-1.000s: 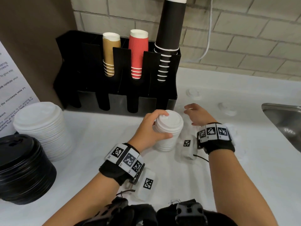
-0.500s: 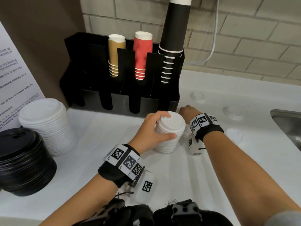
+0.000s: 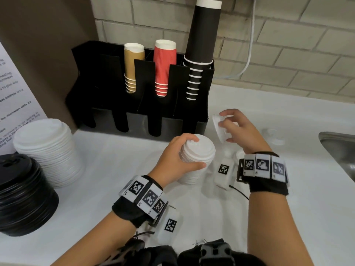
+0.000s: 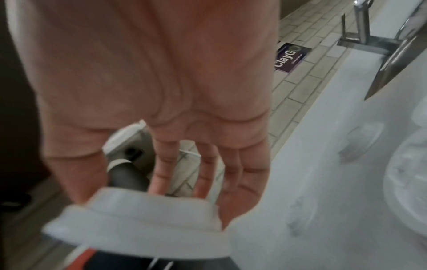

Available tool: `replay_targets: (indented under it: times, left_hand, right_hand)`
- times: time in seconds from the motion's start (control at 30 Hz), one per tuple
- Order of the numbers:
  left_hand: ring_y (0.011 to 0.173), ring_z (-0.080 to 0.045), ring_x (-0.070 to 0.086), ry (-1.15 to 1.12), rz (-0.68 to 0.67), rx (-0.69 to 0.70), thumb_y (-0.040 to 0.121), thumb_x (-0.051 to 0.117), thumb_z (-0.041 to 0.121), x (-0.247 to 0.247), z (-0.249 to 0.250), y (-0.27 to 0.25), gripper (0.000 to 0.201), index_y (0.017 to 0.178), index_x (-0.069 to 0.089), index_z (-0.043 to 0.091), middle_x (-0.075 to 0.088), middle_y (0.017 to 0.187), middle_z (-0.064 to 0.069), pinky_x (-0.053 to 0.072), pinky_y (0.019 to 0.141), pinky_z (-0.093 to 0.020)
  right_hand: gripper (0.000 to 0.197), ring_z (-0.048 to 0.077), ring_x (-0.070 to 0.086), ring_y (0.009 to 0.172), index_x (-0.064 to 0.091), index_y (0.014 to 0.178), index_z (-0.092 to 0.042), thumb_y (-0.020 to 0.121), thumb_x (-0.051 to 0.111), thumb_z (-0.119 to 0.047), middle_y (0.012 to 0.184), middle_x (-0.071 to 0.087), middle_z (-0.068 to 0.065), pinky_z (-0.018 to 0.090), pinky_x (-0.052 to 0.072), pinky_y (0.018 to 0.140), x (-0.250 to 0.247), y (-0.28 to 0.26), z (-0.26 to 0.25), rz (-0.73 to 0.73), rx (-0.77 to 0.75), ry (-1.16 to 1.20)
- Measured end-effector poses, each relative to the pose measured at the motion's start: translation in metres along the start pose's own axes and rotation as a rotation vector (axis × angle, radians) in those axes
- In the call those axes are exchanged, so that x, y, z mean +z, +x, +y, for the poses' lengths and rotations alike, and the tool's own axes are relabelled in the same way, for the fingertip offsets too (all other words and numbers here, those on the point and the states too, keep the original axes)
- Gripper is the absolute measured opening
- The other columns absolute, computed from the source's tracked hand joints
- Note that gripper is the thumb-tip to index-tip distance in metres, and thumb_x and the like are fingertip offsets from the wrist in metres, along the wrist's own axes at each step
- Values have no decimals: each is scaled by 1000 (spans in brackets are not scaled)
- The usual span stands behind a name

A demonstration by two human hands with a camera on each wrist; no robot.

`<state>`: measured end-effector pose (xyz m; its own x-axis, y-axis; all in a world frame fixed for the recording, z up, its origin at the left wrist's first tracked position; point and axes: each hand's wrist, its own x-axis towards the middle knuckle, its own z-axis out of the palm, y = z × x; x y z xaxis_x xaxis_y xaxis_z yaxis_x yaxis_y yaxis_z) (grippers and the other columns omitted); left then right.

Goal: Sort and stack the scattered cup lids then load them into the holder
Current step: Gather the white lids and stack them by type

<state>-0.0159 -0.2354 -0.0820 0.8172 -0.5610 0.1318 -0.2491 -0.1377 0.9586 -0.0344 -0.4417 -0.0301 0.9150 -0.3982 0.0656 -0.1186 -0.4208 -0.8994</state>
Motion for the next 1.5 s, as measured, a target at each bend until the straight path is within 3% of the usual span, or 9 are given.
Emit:
replay_targets:
  times: [0.17, 0.3, 0.57, 0.93, 1.1, 1.2, 1.27, 1.37, 1.5]
  left_hand:
    - [112, 5, 49, -38, 12, 35, 70, 87, 14, 2, -3, 1, 70, 125, 47, 31, 53, 124, 14, 41, 90, -9]
    - [102, 23, 47, -57, 5, -6, 67, 89, 17, 2, -4, 2, 93, 136, 32, 39, 49, 120, 19, 42, 80, -2]
    - [98, 20, 51, -50, 47, -22, 68, 88, 15, 3, -5, 4, 92, 136, 30, 37, 52, 119, 13, 43, 78, -2]
    - [109, 5, 53, -62, 83, -39, 68, 88, 18, 3, -6, 1, 76, 128, 43, 29, 54, 120, 18, 49, 87, -20]
    - [104, 10, 54, -56, 78, 21, 69, 88, 16, 2, -6, 2, 73, 127, 47, 33, 57, 118, 19, 47, 83, -10]
    - [105, 15, 50, -55, 72, 24, 69, 88, 16, 1, -7, 3, 71, 124, 47, 35, 56, 118, 22, 43, 83, -5]
    - [104, 18, 49, -50, 68, 17, 69, 88, 16, 0, -8, 3, 71, 123, 47, 34, 55, 119, 22, 42, 83, -4]
    - [103, 17, 49, -44, 58, 13, 68, 88, 16, 1, -9, 4, 71, 125, 48, 30, 55, 120, 20, 42, 83, -4]
    - [104, 15, 50, -40, 50, 10, 67, 88, 16, 2, -8, 7, 70, 124, 49, 29, 56, 119, 19, 42, 83, -4]
  right_hand:
    - [24, 5, 60, 86, 65, 97, -40, 81, 71, -22, 114, 53, -7, 7, 45, 65, 7, -28, -10, -83, -170, 1]
    - [31, 3, 57, 100, 65, 99, -39, 77, 75, -18, 115, 53, -6, 17, 47, 82, 12, -36, -16, -144, -219, -95]
    - [37, 7, 52, 103, 67, 100, -36, 72, 79, -15, 112, 50, -7, 20, 42, 83, 23, -41, -24, -214, -269, -217]
    - [35, 11, 52, 104, 68, 100, -30, 71, 79, -15, 114, 50, -3, 13, 38, 79, 31, -41, -25, -235, -277, -296]
    - [32, 8, 55, 103, 64, 101, -34, 74, 80, -29, 114, 53, -6, 16, 43, 79, 27, -39, -21, -251, -262, -247]
    - [18, 11, 58, 100, 63, 102, -30, 85, 69, -31, 117, 59, -2, 17, 42, 79, 15, -30, -8, -43, -144, -158]
    - [28, 17, 54, 108, 61, 114, -22, 89, 64, -32, 125, 57, 5, 25, 41, 89, 1, -23, 8, 62, 17, -302]
    - [57, 31, 36, 133, 44, 138, -23, 87, 63, -39, 141, 42, 12, 44, 36, 106, -18, -21, 30, -23, 326, -561]
    - [70, 36, 26, 137, 37, 144, -30, 83, 70, -24, 147, 33, 11, 49, 35, 106, -27, -18, 39, -150, 503, -729]
